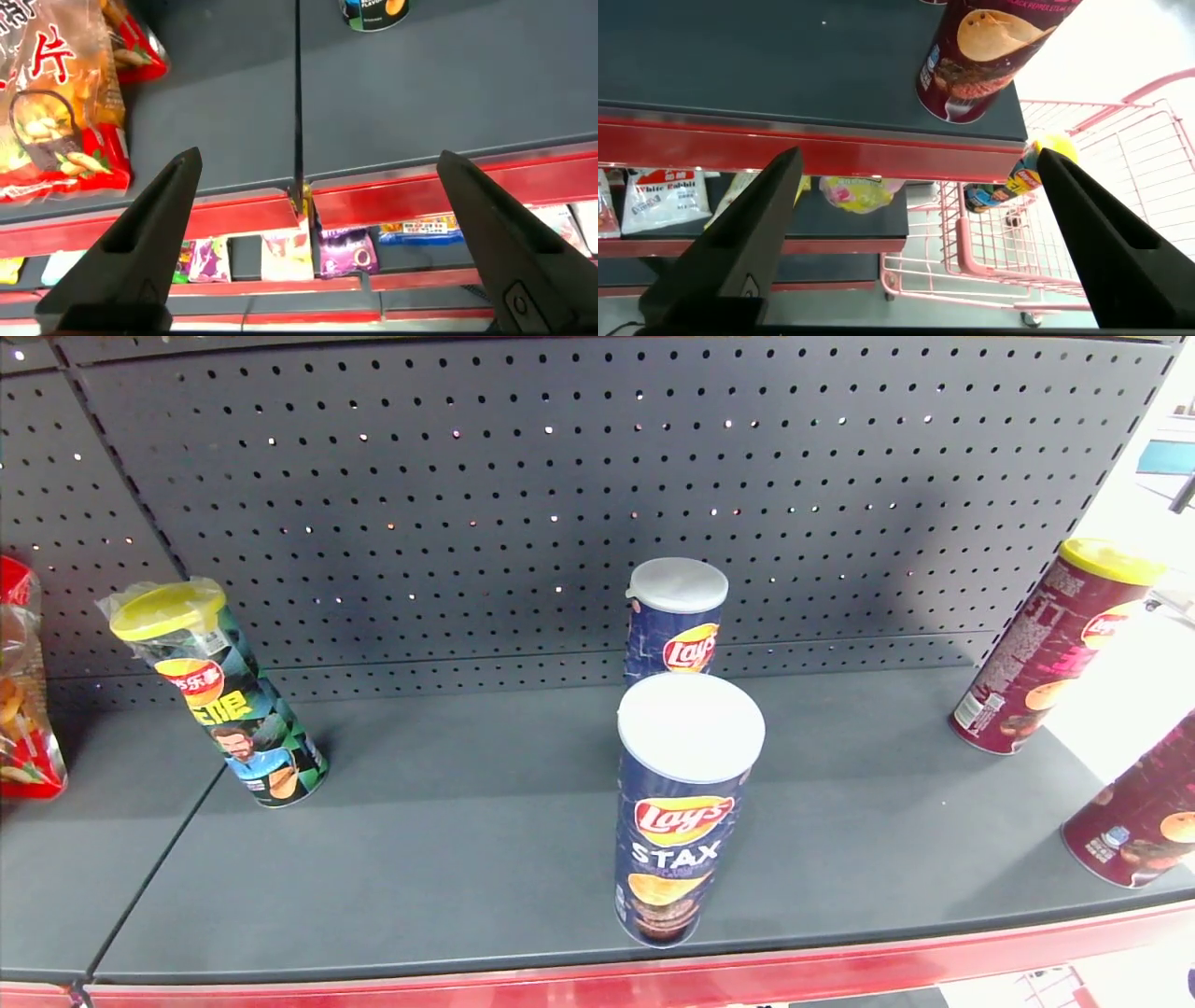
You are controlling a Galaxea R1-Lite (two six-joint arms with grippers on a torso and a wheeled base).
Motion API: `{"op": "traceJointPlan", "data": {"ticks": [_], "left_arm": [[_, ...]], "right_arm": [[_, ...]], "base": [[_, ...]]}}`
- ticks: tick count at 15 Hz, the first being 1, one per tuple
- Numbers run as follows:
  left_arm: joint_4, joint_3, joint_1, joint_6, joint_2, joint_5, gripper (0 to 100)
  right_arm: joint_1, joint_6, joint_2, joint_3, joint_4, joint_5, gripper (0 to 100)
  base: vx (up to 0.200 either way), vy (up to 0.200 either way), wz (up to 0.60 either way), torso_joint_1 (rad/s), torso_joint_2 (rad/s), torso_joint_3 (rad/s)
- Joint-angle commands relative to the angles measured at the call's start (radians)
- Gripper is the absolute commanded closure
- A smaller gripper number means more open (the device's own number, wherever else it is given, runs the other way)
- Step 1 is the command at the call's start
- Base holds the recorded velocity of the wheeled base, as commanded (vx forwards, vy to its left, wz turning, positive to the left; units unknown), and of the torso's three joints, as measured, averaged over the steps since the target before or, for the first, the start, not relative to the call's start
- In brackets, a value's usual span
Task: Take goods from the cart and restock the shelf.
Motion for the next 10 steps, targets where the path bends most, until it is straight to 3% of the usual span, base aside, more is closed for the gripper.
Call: {"op": "traceJointPlan", "data": {"ticks": [1, 7, 10], "left_arm": [[0.000, 0.000, 0.000, 0.001, 0.010, -0.001, 0], [0.000, 0.000, 0.000, 0.001, 0.000, -0.004, 0], [0.000, 0.002, 0.000, 0.021, -0.008, -0.006, 0]], "right_arm": [[0.000, 0.000, 0.001, 0.003, 0.000, 0.000, 0], [0.000, 0.000, -0.013, 0.007, 0.002, 0.000, 0], [0.000, -0.003, -0.035, 0.022, 0.002, 0.000, 0]], "base": [[-0.200, 0.000, 0.00, 0.002, 0.00, 0.002], [-0.200, 0.000, 0.00, 0.001, 0.00, 0.002], [0.000, 0.000, 0.00, 0.000, 0.00, 0.000]]}}
